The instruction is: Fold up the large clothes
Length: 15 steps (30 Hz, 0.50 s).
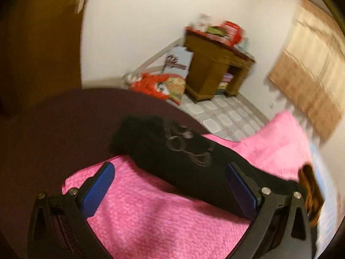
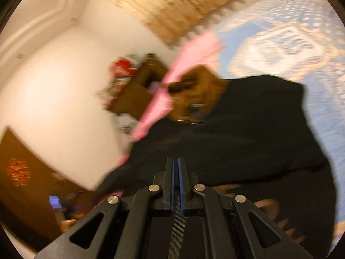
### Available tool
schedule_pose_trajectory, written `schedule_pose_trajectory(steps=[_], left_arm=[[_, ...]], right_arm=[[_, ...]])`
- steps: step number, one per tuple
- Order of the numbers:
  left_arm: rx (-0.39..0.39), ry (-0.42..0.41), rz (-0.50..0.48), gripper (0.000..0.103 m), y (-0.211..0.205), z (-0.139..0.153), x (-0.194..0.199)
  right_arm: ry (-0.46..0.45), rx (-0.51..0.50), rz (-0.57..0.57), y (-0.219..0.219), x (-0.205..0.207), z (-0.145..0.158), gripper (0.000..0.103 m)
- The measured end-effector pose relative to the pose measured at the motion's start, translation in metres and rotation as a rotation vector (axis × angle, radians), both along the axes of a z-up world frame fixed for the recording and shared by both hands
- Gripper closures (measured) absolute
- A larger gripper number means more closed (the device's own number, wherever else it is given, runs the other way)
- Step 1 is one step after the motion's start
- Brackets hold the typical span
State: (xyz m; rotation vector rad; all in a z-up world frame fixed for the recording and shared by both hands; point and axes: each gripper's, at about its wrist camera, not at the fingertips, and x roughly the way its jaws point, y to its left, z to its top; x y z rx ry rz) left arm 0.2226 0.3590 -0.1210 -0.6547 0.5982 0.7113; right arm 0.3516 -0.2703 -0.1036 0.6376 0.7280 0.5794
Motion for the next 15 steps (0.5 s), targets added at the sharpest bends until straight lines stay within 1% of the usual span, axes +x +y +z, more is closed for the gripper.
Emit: schedule_pose_trajectory(steps=[1,2,3,4,5,6,9,10,13,15], left_arm=[[-0.027,-0.006,0.014,0.0,0.006,-0.005,-0.003],[-0.05,-0.011,0.029,0.0,0.011,-0.009,-0.005],[-0.066,-0.018,0.043,0.0,0.014,-0.013,-0.005],[-0.077,-0.019,0.049,0.0,0.017,-0.017,-0.004],[-0.081,-0.019,0.046,0.0,0.018,-0.019,-0.003],[-0.083,-0.015,0.042,0.0,0.019,-0.022,0.0],[-0.079,0.007,0.042,0.0,0.024,-0.028,0.009],[-0.095,0.009,0.038,0.0,0.026,-0.032,0.013],[-0.149,-0.017,0.038,0.0,0.031,-0.04,0.016],[-0.19,-0.038,0.043,0.0,0.033,-0.046,0.017]], right_arm=[[-0.021,-0.014,0.02,0.009,-0.006,0.007,0.083],[-0.043,-0.023,0.04,0.017,-0.011,0.013,0.049],[-0.077,-0.02,0.061,0.024,-0.017,0.019,0.028],[-0.122,-0.009,0.078,0.031,-0.025,0.026,0.002],[-0.16,-0.035,0.082,0.038,-0.031,0.034,0.001],[-0.176,-0.07,0.084,0.042,-0.036,0.038,0.001],[-0.232,-0.309,0.006,0.068,-0.052,0.054,0.001],[-0.244,-0.352,-0.015,0.073,-0.057,0.055,0.001],[-0.262,-0.433,-0.039,0.082,-0.067,0.058,0.001],[-0.25,-0.432,-0.036,0.084,-0.07,0.055,0.001]])
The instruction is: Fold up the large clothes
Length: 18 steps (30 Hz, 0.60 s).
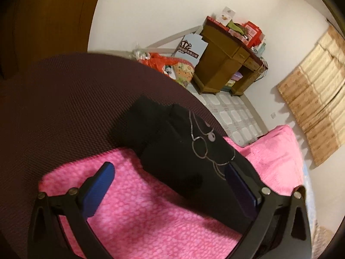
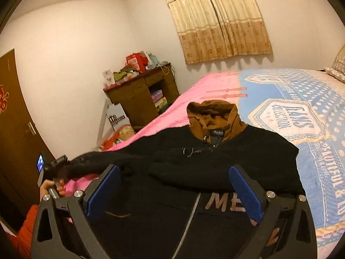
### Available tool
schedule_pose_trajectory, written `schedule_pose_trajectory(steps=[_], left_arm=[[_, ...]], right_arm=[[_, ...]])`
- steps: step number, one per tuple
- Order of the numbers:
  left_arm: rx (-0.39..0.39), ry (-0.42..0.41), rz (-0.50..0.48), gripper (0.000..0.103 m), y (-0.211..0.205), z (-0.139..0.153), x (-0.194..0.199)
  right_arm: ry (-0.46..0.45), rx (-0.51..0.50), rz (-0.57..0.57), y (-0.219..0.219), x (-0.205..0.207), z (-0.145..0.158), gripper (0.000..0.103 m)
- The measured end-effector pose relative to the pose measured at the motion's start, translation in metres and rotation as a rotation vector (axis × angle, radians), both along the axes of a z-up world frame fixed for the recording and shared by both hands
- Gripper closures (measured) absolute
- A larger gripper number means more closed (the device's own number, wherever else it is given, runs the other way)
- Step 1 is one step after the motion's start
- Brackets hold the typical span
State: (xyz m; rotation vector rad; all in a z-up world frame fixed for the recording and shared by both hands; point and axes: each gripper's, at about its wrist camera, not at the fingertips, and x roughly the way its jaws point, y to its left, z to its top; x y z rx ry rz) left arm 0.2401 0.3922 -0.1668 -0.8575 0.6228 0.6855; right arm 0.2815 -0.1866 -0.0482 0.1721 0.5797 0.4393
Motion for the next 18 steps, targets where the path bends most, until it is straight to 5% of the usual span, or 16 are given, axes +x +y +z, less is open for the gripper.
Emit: schedule_pose_trajectory(steps=[3,7,12,14,18], left_arm=[[-0.052,-0.02,0.015,0.002,0.004,-0.012,0.006],[-0.059,0.001,-0.024,0.035,0.002,-0.024,0.016],[0.042,-0.015,-0.035,0.078,-0.007,-0.016,0.012],[0.063,-0.014,-0.038,0.082,-0.008,-0.011,0.011],[0.267,0.03,-0.067,0.086,-0.035,0.025,0.021]], right_arm=[[0.017,-0.002,0.008,0.001,-0.004,-0.005,0.001],[0.018,-0.01,0.009,0.002,-0.017,-0.007,0.001],[0.051,0.02,-0.016,-0.006,-0.02,-0.012,0.001],[0.066,0.034,-0.027,-0.01,-0.022,-0.014,0.001],[0.086,0.067,-0.062,-0.022,-0.02,-0.021,0.001]])
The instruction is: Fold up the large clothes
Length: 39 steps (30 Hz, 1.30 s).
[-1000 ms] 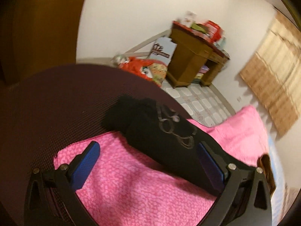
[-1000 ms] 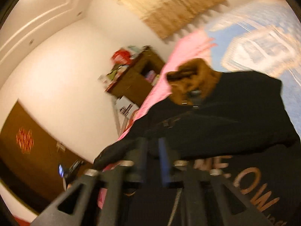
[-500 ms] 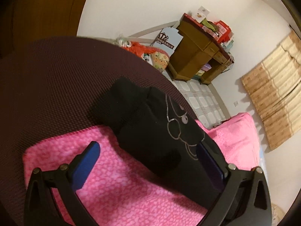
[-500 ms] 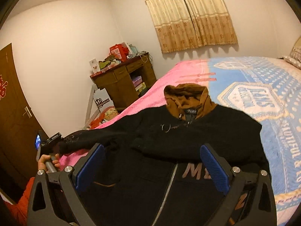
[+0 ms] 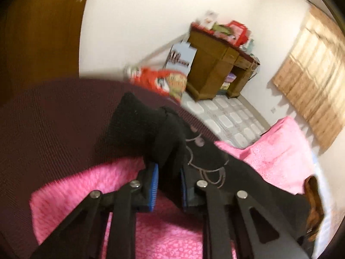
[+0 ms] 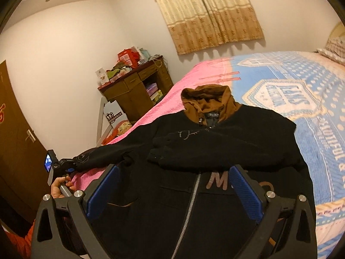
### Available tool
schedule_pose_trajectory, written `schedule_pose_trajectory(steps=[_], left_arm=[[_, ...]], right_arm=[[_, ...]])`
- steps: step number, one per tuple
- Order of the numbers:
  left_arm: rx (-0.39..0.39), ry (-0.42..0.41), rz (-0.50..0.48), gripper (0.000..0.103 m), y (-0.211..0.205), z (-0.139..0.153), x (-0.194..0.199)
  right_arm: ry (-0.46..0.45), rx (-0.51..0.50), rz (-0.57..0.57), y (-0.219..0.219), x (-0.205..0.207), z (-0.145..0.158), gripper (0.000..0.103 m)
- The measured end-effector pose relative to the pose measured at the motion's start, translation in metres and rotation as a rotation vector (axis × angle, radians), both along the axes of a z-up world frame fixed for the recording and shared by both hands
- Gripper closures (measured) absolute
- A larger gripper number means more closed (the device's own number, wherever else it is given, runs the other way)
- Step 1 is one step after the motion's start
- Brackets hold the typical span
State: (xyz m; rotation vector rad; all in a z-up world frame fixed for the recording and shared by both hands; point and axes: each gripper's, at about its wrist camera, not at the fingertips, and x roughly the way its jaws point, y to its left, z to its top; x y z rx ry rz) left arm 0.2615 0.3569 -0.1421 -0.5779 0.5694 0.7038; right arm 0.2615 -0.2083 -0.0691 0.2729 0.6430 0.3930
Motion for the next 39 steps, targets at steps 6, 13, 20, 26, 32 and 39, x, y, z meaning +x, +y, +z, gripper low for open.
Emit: schedule_pose_trajectory(steps=[6,13,20,26,32,39], left_arm=[[0.315,-0.148,-0.251,0.086,-0.104,0.085,0.012],[0.439,-0.225,-0.649,0.086,-0.265,0.11,0.042],[0.475,-0.028,-0.91,0.086,-0.378,0.034,0.066],[0.46,0.074,-1.04,0.053,-0.386,0.004,0.039],[0.449,0.02,-1.007,0.0,-0.363,0.027,0.0],[0.338,0.109,-0.803,0.0,-0.29,0.005,0.0]], right_arm=[[0.05,0.078,-0.077,-0.027,0.008,-0.013,0.001],[0.116,0.176,-0.129,-0.053,0.014,-0.032,0.001],[0.141,0.186,-0.174,-0.078,0.015,-0.041,0.001],[0.193,0.23,-0.137,-0.081,0.037,-0.051,0.001],[0.189,0.271,-0.099,-0.073,0.069,-0.048,0.001],[0.24,0.267,-0.019,-0.039,0.107,-0.061,0.001]])
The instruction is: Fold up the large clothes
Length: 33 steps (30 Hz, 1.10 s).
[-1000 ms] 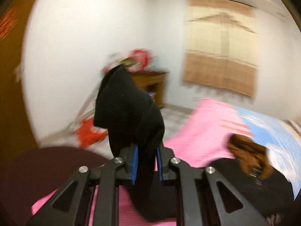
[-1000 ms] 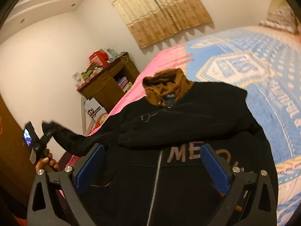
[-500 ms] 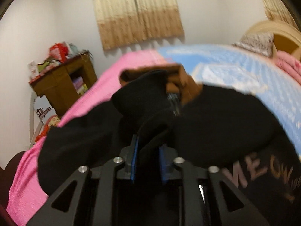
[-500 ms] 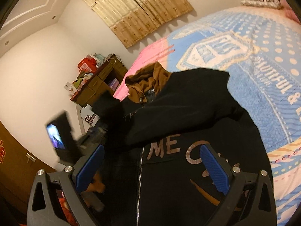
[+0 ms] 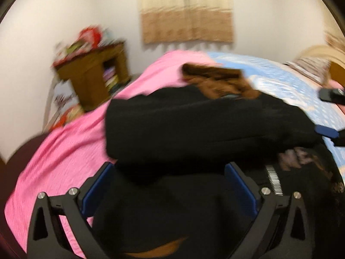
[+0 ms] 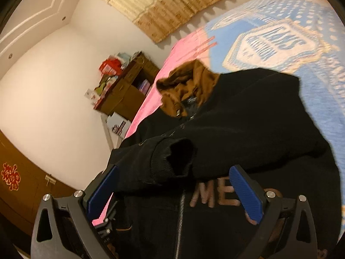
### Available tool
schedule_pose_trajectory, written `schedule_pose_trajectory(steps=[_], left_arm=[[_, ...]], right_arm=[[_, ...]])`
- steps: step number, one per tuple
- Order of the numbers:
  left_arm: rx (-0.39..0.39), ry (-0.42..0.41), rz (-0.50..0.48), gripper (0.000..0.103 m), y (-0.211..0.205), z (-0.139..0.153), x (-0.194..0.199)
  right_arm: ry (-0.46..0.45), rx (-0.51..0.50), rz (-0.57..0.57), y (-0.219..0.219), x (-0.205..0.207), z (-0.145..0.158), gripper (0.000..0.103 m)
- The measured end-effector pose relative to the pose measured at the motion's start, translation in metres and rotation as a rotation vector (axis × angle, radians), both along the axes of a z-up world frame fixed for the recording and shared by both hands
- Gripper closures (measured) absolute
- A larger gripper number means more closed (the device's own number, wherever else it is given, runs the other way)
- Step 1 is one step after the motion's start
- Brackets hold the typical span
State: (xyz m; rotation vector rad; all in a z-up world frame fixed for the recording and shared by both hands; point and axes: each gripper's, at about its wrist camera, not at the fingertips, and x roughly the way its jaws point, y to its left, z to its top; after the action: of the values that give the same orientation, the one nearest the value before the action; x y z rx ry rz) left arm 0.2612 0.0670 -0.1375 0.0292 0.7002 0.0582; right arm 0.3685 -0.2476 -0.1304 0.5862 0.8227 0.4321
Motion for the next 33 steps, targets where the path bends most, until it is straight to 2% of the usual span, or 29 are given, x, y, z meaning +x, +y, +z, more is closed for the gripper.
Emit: schedule_pose_trajectory(steps=[1,2,4,5,6,7,8,9,11,14,16,19,22,23,24,26,28,30,32,33], left_arm=[[-0.02,0.047,0.086,0.0,0.011,-0.007,0.007],[-0.036,0.071,0.121,0.001,0.018,-0.013,0.01],[-0.118,0.113,0.168,0.001,0.032,-0.023,0.016],[-0.144,0.126,0.18,0.001,0.034,-0.027,0.018],[-0.16,0.136,0.192,0.001,0.037,-0.03,0.018],[-0.158,0.139,0.21,0.001,0.039,-0.032,0.018],[-0.152,0.141,0.224,0.001,0.042,-0.035,0.016],[-0.149,0.146,0.241,0.001,0.043,-0.035,0.018],[-0.188,0.138,0.269,0.001,0.05,-0.032,0.024],[-0.237,0.094,0.307,0.0,0.053,-0.022,0.038],[-0.219,0.083,0.323,0.0,0.05,-0.021,0.047],[-0.135,0.121,0.439,0.0,0.05,-0.033,0.051],[-0.191,0.172,0.491,0.0,0.064,-0.051,0.045],[-0.181,0.151,0.487,0.0,0.065,-0.05,0.043],[-0.164,0.144,0.479,0.0,0.063,-0.05,0.042],[-0.139,0.149,0.485,0.0,0.06,-0.053,0.043],[-0.111,0.152,0.497,0.0,0.055,-0.055,0.044],[-0.099,0.16,0.488,0.0,0.048,-0.054,0.044],[-0.118,0.162,0.444,0.0,0.041,-0.051,0.044],[-0.104,0.156,0.41,0.0,0.033,-0.048,0.045]], right_arm=[[-0.003,-0.02,0.018,0.008,0.007,-0.002,0.001],[-0.002,-0.046,0.032,0.017,0.014,-0.005,0.001],[0.013,-0.118,0.072,0.042,0.033,-0.016,0.001],[0.024,-0.146,0.096,0.051,0.039,-0.023,0.005],[0.053,-0.203,0.126,0.067,0.049,-0.034,0.015],[0.079,-0.231,0.14,0.075,0.055,-0.041,0.051],[0.107,-0.242,0.154,0.081,0.06,-0.047,0.072],[0.129,-0.239,0.157,0.086,0.065,-0.051,0.075],[0.105,-0.266,0.165,0.095,0.071,-0.04,0.083],[-0.036,-0.3,0.175,0.103,0.079,0.01,0.085],[-0.145,-0.301,0.151,0.101,0.086,0.056,0.086],[-0.284,-0.354,0.074,0.091,0.086,0.104,0.087],[-0.355,-0.397,-0.02,0.061,0.078,0.124,0.087],[-0.355,-0.425,-0.046,0.051,0.078,0.121,0.087],[-0.34,-0.485,-0.078,0.036,0.08,0.11,0.087],[-0.29,-0.529,-0.106,0.015,0.085,0.086,0.087],[-0.19,-0.518,-0.101,-0.011,0.095,0.045,0.087],[-0.087,-0.456,-0.093,-0.031,0.103,0.008,0.087],[-0.037,-0.428,-0.102,-0.042,0.108,-0.015,0.087],[-0.022,-0.413,-0.103,-0.045,0.108,-0.024,0.087]])
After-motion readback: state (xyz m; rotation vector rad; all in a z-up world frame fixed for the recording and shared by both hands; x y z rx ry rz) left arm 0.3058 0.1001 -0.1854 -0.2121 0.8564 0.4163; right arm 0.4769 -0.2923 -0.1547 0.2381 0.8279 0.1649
